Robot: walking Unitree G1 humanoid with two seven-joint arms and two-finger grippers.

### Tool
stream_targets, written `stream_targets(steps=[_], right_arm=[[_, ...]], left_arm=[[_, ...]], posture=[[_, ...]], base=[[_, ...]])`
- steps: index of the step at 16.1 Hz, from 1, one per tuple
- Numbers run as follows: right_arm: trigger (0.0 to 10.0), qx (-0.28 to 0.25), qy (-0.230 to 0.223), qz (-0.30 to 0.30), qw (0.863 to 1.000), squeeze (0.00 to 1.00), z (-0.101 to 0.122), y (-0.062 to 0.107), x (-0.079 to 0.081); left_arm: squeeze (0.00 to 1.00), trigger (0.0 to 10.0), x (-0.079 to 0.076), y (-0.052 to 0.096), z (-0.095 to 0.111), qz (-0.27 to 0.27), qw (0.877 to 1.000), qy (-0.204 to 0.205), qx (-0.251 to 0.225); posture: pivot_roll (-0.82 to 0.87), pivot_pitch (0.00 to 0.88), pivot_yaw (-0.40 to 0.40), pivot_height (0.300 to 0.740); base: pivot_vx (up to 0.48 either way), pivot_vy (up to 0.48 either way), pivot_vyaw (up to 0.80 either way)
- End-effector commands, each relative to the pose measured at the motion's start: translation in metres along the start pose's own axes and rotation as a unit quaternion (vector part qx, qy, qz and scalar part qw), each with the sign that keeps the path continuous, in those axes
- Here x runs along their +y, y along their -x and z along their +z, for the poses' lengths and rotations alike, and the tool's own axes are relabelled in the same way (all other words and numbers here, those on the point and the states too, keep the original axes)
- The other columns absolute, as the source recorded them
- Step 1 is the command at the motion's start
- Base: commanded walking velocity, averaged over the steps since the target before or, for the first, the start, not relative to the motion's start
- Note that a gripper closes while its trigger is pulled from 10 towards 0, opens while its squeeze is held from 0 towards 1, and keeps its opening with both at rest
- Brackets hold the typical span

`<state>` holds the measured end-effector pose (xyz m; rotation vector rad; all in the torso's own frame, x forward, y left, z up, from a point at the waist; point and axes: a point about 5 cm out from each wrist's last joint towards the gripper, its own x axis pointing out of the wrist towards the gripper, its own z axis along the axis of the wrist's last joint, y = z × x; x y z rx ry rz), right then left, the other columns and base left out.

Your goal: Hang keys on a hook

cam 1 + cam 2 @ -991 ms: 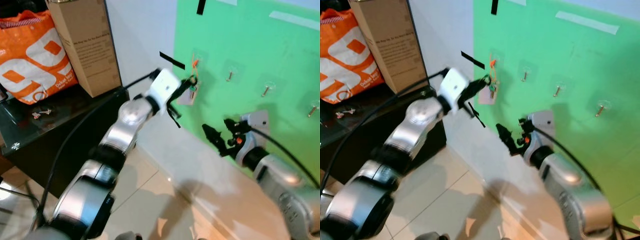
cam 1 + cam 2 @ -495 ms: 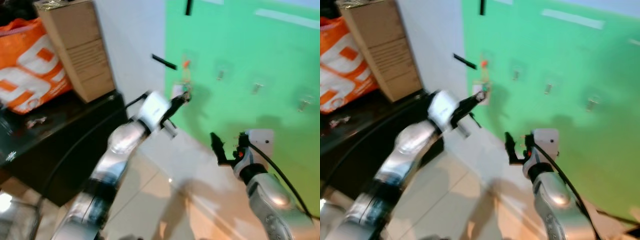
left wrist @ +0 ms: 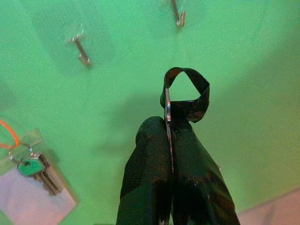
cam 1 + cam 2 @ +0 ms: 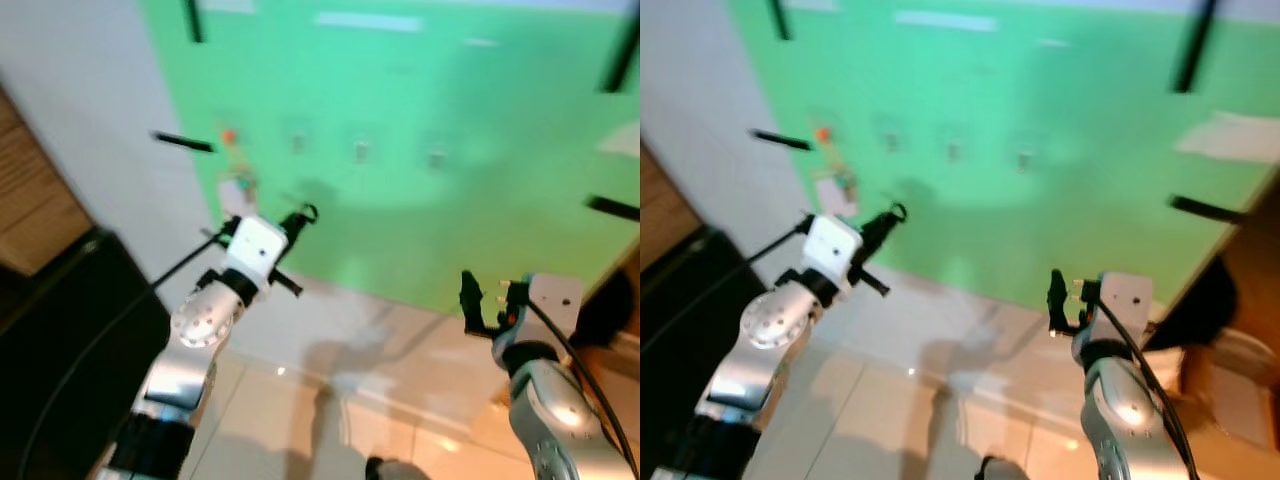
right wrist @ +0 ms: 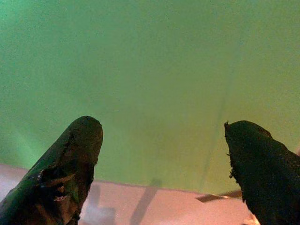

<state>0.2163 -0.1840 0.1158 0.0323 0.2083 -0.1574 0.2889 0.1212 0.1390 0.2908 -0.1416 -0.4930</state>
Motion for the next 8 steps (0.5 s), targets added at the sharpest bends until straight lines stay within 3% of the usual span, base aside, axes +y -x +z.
stream_targets(steps=[1,2,6,8], right_arm=[[10.0,-0.008,0.001,0.031,0.999,0.0,0.001,-0.002,0.007],[10.0,-0.009,0.001,0.039,0.999,0.0,0.001,-0.003,0.008],[10.0,-0.005,-0.009,0.095,0.995,0.0,-0.001,-0.006,0.02],[10.0,-0.005,-0.005,0.115,0.993,0.0,-0.001,-0.006,0.023]], left_arm=[[0.0,10.0,0.004,0.006,-0.003,0.019,1.0,-0.003,0.013],[0.0,10.0,0.003,0.008,-0.003,0.023,1.0,-0.002,0.015],[0.0,10.0,0.007,0.005,0.005,0.049,0.999,-0.008,-0.001],[0.0,10.0,0.009,0.004,0.008,0.054,0.998,-0.016,-0.004]], posture=[[-0.11,0.0,0.076,0.74],[-0.11,0.0,0.071,0.74],[-0.09,0.0,0.059,0.74],[-0.09,0.0,0.061,0.74]], base=[[0.0,0.0,0.0],[0.0,0.0,0.0],[0.0,0.0,-0.8],[0.0,0.0,-0.22]])
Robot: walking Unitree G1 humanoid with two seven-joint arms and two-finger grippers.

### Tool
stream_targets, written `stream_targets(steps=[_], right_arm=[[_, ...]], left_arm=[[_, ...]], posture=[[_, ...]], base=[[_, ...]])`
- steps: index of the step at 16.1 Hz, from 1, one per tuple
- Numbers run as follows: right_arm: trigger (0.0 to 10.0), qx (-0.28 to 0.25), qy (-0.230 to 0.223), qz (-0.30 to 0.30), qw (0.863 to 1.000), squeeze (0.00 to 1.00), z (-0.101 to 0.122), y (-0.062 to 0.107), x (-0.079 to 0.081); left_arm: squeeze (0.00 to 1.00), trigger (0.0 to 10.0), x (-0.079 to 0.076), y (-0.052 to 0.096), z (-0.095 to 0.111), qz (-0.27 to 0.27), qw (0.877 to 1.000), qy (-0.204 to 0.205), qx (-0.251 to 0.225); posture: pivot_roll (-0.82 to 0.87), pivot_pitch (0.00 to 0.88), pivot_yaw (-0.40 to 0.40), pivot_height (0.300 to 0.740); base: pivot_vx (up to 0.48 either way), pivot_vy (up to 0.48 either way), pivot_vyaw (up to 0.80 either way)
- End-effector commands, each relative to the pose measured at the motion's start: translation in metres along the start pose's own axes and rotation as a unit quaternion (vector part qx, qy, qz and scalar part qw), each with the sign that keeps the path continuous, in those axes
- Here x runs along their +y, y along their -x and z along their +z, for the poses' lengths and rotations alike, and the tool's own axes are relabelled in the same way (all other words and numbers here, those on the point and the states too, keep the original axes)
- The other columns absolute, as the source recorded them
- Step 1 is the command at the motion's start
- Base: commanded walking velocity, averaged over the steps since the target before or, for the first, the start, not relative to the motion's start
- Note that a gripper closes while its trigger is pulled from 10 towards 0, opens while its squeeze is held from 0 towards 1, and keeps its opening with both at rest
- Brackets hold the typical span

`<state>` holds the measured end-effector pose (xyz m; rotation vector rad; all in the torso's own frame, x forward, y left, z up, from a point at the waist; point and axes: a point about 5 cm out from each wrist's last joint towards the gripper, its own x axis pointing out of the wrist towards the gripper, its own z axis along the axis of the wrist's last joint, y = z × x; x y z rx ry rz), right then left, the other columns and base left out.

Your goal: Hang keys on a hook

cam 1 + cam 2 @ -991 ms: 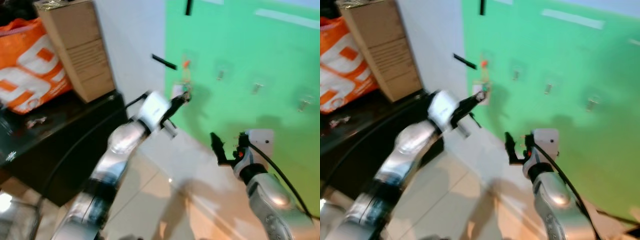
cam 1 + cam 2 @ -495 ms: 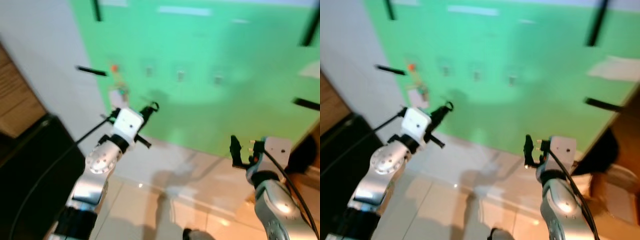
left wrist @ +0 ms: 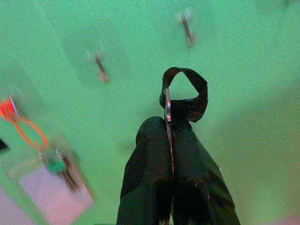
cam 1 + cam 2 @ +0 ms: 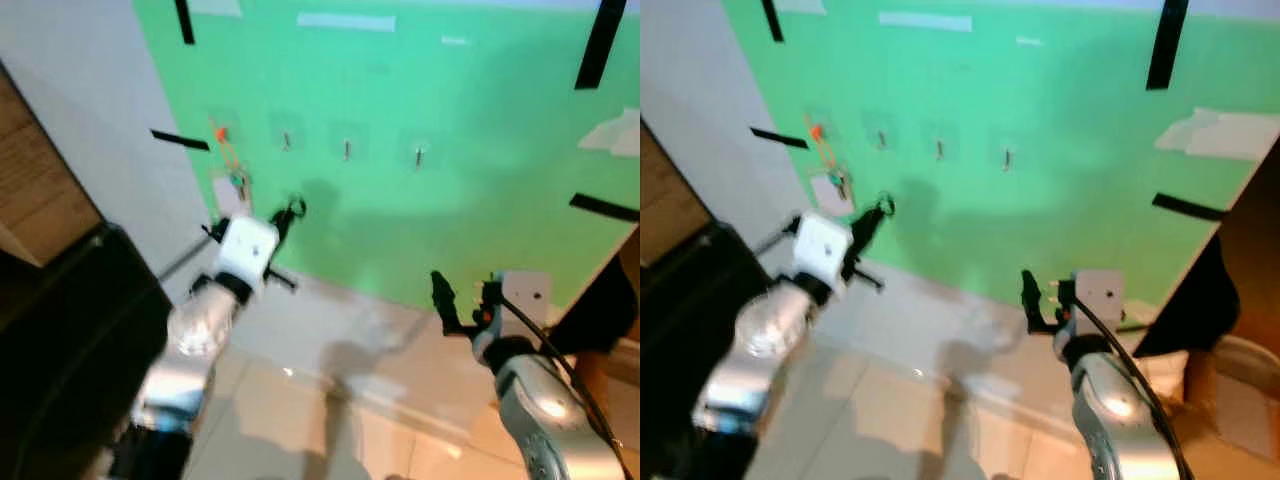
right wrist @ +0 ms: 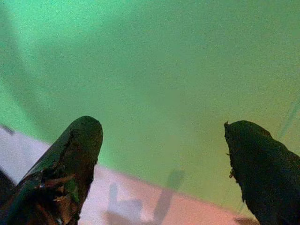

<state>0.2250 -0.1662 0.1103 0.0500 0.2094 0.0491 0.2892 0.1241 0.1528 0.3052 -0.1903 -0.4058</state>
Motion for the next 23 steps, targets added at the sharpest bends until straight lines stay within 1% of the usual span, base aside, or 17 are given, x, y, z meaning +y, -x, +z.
stream_targets(steps=[1,2,4,6,7,8,9,12,13,14,15,18,22,23], right_arm=[[10.0,-0.011,-0.003,0.024,1.0,0.0,0.004,-0.001,0.007],[10.0,-0.013,0.0,0.025,1.0,0.0,0.005,-0.001,0.006],[10.0,-0.019,0.002,0.023,1.0,0.0,0.009,-0.003,0.003],[10.0,-0.022,0.008,0.022,0.999,0.0,0.01,-0.004,0.001],[10.0,-0.024,0.031,0.033,0.999,0.0,0.013,-0.004,0.001],[10.0,-0.028,0.06,0.056,0.996,0.0,0.016,-0.004,0.004],[10.0,-0.029,0.068,0.077,0.994,0.0,0.019,-0.002,0.008],[10.0,-0.039,0.073,0.109,0.991,0.0,0.029,-0.002,0.013],[10.0,-0.047,0.077,0.131,0.987,0.0,0.035,-0.001,0.015],[10.0,-0.048,0.081,0.14,0.986,0.0,0.037,0.0,0.015],[10.0,-0.048,0.087,0.155,0.983,0.0,0.039,0.003,0.017],[10.0,-0.045,0.091,0.158,0.982,0.0,0.04,0.006,0.016],[10.0,-0.039,0.094,0.174,0.98,0.0,0.042,0.01,0.017],[10.0,-0.038,0.094,0.176,0.979,0.0,0.042,0.01,0.018]], left_arm=[[0.0,10.0,0.004,0.003,-0.003,0.01,1.0,-0.003,0.011],[0.0,10.0,0.004,0.0,-0.001,0.009,1.0,-0.003,0.009],[0.0,10.0,0.005,-0.013,0.007,-0.003,1.0,0.002,-0.009],[0.0,10.0,0.008,-0.022,0.011,-0.011,1.0,0.003,-0.019],[0.0,10.0,0.011,-0.028,0.013,-0.012,1.0,0.007,-0.023],[0.0,10.0,0.012,-0.034,0.015,-0.017,0.999,0.012,-0.025],[0.0,10.0,0.012,-0.039,0.016,-0.024,0.999,0.016,-0.027],[0.0,10.0,0.011,-0.053,0.017,-0.041,0.999,0.017,-0.022],[0.0,10.0,0.007,-0.063,0.018,-0.057,0.998,0.017,-0.024],[0.0,10.0,0.005,-0.067,0.019,-0.065,0.997,0.017,-0.026],[0.0,10.0,0.001,-0.075,0.022,-0.077,0.996,0.019,-0.03],[0.0,10.0,-0.001,-0.085,0.025,-0.086,0.996,0.016,-0.031],[0.0,10.0,-0.001,-0.097,0.021,-0.086,0.996,0.006,-0.018],[0.0,10.0,-0.002,-0.097,0.02,-0.088,0.996,0.004,-0.015]], posture=[[-0.09,0.0,0.061,0.74],[-0.09,0.0,0.062,0.74],[-0.1,0.0,0.064,0.74],[-0.1,0.0,0.061,0.74],[-0.11,0.0,0.061,0.74],[-0.11,0.0,0.058,0.74],[-0.11,0.0,0.056,0.74],[-0.13,0.0,0.058,0.74],[-0.14,0.0,0.057,0.74],[-0.14,0.0,0.056,0.74],[-0.14,0.0,0.056,0.74],[-0.15,0.0,0.06,0.74],[-0.16,0.0,0.054,0.74],[-0.16,0.0,0.054,0.74]], base=[[0.0,0.0,0.0],[0.0,0.0,0.0],[0.0,0.0,0.0],[0.0,0.0,0.0],[0.0,0.0,0.0],[0.0,0.0,0.0],[0.0,0.0,0.0],[0.0,0.0,0.0],[0.0,0.0,0.0],[0.0,0.0,0.0],[0.0,0.0,0.0],[0.0,0.0,0.0],[0.0,0.0,0.0],[0.0,0.0,0.0]])
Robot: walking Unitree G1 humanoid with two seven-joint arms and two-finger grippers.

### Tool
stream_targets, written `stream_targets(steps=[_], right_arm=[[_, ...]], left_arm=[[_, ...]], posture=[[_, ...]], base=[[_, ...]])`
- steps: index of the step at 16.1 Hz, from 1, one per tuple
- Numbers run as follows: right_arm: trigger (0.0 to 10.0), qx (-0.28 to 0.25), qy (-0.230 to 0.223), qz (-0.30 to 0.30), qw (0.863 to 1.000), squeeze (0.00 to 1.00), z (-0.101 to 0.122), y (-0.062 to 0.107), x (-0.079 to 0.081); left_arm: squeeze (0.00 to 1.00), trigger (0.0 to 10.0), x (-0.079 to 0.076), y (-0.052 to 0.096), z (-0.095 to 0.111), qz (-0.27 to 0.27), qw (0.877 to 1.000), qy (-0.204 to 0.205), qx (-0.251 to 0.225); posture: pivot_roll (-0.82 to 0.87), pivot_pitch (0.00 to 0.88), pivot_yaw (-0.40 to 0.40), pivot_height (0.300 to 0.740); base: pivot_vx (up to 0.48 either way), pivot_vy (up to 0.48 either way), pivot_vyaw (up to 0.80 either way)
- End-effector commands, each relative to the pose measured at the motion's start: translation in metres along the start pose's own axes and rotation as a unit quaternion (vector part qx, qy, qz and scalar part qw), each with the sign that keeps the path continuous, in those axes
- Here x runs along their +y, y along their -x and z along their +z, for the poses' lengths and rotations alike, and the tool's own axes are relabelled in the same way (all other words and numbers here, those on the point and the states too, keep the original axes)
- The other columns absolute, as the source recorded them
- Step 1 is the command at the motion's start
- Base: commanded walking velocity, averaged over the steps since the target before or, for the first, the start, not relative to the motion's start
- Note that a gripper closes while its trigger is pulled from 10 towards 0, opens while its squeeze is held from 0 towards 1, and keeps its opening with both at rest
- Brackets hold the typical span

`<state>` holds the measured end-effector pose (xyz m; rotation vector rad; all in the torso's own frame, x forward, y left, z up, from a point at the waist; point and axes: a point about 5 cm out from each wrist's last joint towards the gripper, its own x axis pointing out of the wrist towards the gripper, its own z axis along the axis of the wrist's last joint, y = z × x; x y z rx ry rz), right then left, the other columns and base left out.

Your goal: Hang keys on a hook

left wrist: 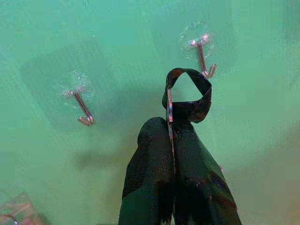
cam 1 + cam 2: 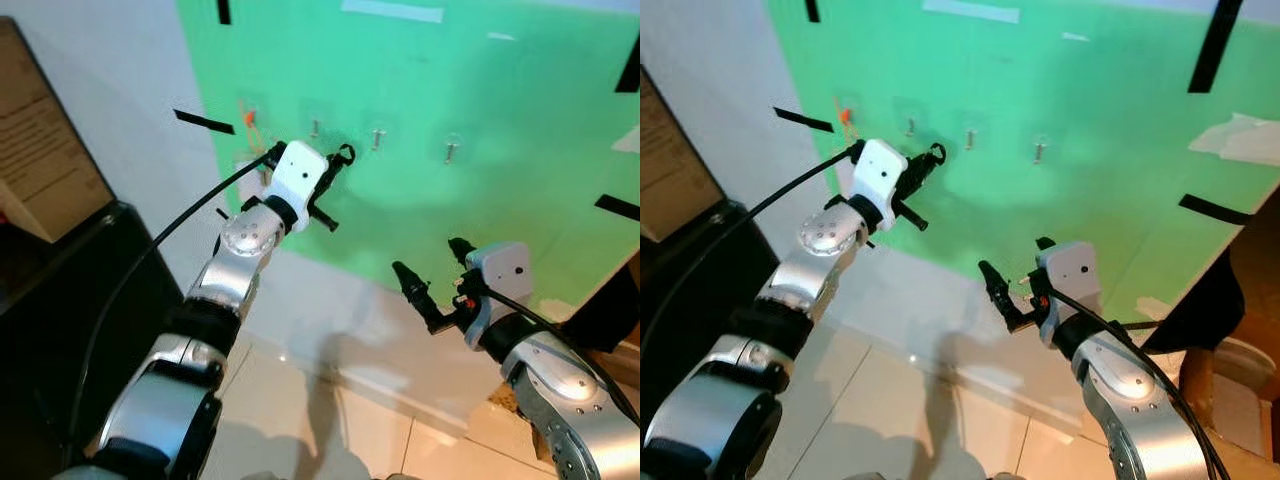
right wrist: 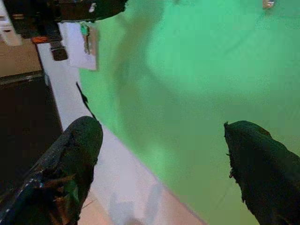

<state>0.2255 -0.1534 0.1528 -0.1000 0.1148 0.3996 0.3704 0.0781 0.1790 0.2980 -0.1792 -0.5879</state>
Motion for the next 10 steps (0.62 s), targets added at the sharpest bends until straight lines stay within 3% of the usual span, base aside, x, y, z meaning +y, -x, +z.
stream_targets(steps=[1,5,10], right_arm=[[10.0,0.0,0.001,0.017,1.0,0.0,0.004,0.001,0.004],[10.0,0.003,0.005,0.027,1.0,0.0,0.006,0.002,0.004],[10.0,0.008,0.008,0.033,0.999,0.0,0.008,0.003,0.004]], left_arm=[[0.0,10.0,-0.001,-0.006,0.002,-0.007,1.0,-0.005,0.0],[0.0,10.0,-0.011,-0.02,0.015,-0.031,0.999,-0.007,-0.025],[0.0,10.0,-0.015,-0.029,0.019,-0.033,0.999,-0.03,-0.024]], posture=[[-0.16,0.0,0.05,0.74],[-0.18,0.0,0.046,0.74],[-0.19,0.0,0.042,0.74]], base=[[0.0,0.0,0.0],[0.0,0.0,0.0],[0.0,0.0,0.0]])
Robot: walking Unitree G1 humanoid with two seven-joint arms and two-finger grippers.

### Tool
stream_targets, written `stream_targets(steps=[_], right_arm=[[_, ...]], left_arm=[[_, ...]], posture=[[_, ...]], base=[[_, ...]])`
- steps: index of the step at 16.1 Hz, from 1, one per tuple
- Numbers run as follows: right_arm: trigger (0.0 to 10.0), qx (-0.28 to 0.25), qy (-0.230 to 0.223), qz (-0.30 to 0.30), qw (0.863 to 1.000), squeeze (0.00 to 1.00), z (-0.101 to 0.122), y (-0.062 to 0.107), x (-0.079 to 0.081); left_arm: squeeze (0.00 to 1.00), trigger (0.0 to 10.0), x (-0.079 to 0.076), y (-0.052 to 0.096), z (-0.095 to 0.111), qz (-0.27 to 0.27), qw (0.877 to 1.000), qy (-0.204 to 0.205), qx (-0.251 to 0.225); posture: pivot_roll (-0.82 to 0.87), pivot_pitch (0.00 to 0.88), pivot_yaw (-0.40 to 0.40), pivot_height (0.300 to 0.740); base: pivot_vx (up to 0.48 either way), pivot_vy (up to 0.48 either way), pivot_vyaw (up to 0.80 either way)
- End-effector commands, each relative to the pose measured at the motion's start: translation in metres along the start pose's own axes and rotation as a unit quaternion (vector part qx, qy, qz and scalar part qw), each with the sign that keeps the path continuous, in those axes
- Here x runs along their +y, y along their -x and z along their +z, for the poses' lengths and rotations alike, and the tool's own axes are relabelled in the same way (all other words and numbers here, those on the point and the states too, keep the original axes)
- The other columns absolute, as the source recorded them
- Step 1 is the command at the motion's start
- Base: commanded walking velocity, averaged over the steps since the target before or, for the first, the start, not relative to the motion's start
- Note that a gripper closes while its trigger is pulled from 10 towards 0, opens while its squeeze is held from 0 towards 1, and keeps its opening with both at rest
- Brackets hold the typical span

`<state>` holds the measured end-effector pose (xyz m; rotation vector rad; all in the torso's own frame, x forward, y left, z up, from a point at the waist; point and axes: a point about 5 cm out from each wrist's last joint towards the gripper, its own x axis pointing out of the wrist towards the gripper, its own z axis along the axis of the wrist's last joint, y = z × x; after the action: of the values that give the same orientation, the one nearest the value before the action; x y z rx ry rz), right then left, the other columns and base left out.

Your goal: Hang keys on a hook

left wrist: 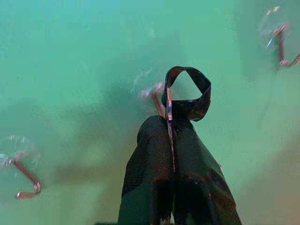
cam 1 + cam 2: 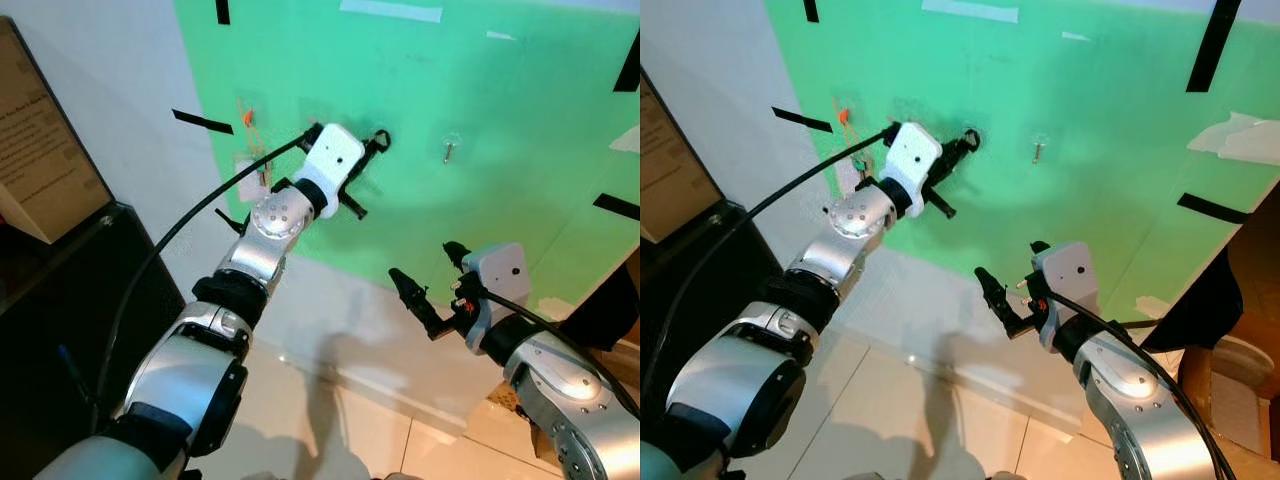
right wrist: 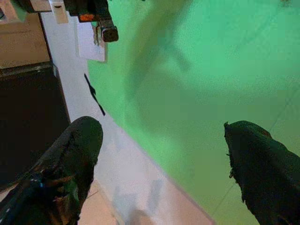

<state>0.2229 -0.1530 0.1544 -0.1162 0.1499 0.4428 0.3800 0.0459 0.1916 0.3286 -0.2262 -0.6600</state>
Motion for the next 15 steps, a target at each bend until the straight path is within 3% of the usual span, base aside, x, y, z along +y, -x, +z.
stream_targets(steps=[1,7,15], right_arm=[[10.0,-0.009,0.004,0.014,1.0,0.0,0.006,0.001,0.003],[10.0,-0.002,0.017,0.045,0.999,0.0,0.01,0.003,0.002],[10.0,0.004,0.026,0.059,0.998,0.0,0.01,0.006,0.001]], left_arm=[[0.0,10.0,0.002,-0.002,0.001,0.002,1.0,-0.013,0.008],[0.0,10.0,0.007,-0.003,-0.009,0.019,0.998,-0.012,0.055],[0.0,10.0,0.002,-0.001,-0.02,0.002,0.997,-0.007,0.083]], posture=[[-0.19,0.0,0.04,0.74],[-0.19,0.0,0.039,0.74],[-0.19,0.0,0.029,0.74]], base=[[0.0,0.0,0.0],[0.0,0.0,0.0],[0.0,0.0,0.0]])
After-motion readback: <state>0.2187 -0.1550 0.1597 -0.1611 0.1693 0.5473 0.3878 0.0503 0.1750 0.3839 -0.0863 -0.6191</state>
